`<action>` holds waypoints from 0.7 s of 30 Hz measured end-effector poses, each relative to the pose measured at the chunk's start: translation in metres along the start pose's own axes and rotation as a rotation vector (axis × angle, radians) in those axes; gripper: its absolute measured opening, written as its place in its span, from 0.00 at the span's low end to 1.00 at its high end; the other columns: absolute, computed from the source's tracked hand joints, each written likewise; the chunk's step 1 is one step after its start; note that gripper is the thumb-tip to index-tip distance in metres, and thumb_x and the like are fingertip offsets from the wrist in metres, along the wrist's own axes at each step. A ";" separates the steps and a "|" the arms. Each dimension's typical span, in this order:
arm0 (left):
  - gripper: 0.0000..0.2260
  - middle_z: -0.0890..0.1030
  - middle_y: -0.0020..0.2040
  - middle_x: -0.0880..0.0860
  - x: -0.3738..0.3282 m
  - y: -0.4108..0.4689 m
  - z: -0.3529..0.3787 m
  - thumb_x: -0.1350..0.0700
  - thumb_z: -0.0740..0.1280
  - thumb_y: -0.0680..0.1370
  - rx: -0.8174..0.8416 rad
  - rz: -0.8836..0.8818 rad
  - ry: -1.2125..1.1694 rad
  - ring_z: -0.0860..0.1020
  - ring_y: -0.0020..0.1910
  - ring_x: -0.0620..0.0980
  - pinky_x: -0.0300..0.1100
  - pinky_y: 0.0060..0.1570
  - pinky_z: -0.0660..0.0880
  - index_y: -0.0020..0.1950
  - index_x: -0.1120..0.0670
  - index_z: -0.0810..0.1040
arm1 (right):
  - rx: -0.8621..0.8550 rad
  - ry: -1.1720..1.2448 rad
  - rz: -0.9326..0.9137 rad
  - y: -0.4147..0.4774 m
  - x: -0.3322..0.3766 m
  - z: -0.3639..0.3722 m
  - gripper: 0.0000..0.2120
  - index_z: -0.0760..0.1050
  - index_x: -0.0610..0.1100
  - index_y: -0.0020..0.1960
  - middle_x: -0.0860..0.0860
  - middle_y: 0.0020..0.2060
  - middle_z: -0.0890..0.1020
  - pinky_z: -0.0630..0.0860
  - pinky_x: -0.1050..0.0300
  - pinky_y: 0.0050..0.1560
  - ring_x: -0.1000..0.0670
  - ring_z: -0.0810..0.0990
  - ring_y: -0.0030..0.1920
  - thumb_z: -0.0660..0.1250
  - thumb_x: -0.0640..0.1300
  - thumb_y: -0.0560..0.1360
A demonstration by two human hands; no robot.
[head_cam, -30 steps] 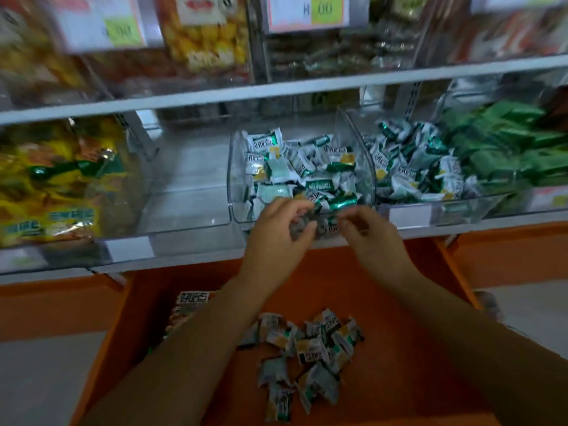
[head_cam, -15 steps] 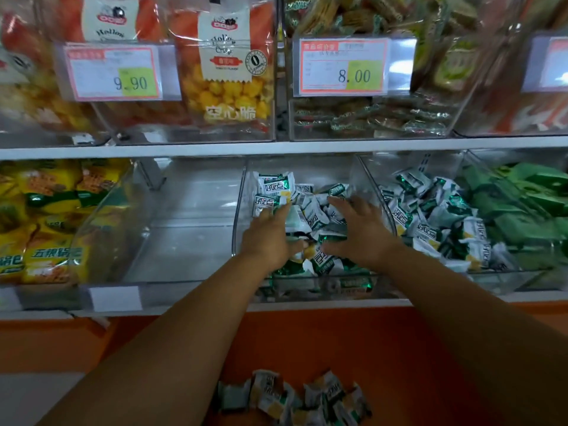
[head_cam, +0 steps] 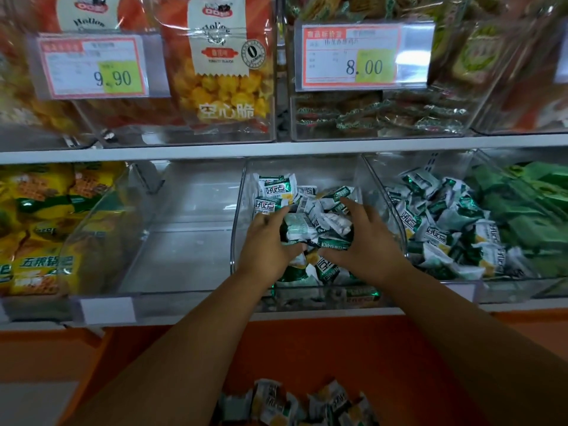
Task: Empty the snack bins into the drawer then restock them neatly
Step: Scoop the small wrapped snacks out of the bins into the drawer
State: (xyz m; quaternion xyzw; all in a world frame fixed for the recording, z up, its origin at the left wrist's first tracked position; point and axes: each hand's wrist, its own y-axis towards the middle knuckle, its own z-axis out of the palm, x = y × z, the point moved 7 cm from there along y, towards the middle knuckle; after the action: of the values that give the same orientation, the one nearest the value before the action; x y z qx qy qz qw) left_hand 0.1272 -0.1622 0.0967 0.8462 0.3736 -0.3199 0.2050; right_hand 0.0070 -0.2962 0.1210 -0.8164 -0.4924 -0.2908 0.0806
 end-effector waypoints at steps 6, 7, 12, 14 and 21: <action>0.28 0.68 0.66 0.56 0.000 -0.003 -0.001 0.53 0.73 0.75 0.005 -0.006 -0.031 0.70 0.65 0.54 0.37 0.62 0.65 0.74 0.47 0.70 | 0.075 -0.066 -0.038 -0.009 -0.001 0.008 0.36 0.57 0.54 0.75 0.48 0.72 0.64 0.69 0.48 0.65 0.44 0.67 0.69 0.72 0.51 0.73; 0.27 0.69 0.67 0.56 -0.001 -0.004 -0.003 0.54 0.74 0.75 -0.016 0.001 -0.047 0.71 0.65 0.54 0.37 0.62 0.65 0.73 0.48 0.71 | 0.050 -0.047 -0.045 -0.012 0.001 0.007 0.35 0.58 0.54 0.75 0.48 0.72 0.64 0.69 0.50 0.64 0.45 0.68 0.68 0.72 0.50 0.74; 0.25 0.74 0.68 0.55 -0.015 -0.015 -0.020 0.59 0.74 0.74 -0.172 0.102 -0.146 0.72 0.67 0.51 0.32 0.63 0.63 0.70 0.50 0.74 | -0.059 0.008 -0.059 -0.019 0.011 -0.008 0.32 0.61 0.53 0.73 0.48 0.70 0.69 0.71 0.53 0.61 0.44 0.73 0.64 0.71 0.50 0.74; 0.25 0.74 0.69 0.53 -0.024 -0.023 -0.030 0.58 0.73 0.75 -0.223 0.127 -0.167 0.71 0.67 0.48 0.32 0.64 0.63 0.71 0.49 0.73 | -0.089 0.028 -0.075 -0.022 0.017 -0.017 0.32 0.61 0.54 0.74 0.49 0.70 0.70 0.72 0.53 0.59 0.45 0.75 0.63 0.71 0.51 0.74; 0.25 0.71 0.65 0.44 -0.062 -0.069 -0.061 0.57 0.72 0.76 -0.256 0.248 -0.170 0.66 0.60 0.35 0.25 0.61 0.62 0.71 0.45 0.72 | -0.181 0.228 -0.107 -0.068 0.042 -0.056 0.32 0.60 0.56 0.73 0.55 0.71 0.69 0.70 0.56 0.64 0.54 0.68 0.68 0.72 0.49 0.74</action>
State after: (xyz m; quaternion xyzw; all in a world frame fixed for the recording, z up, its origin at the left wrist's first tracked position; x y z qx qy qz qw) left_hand 0.0666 -0.1138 0.1757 0.8227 0.2856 -0.3123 0.3796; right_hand -0.0588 -0.2532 0.1798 -0.7547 -0.4947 -0.4284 0.0465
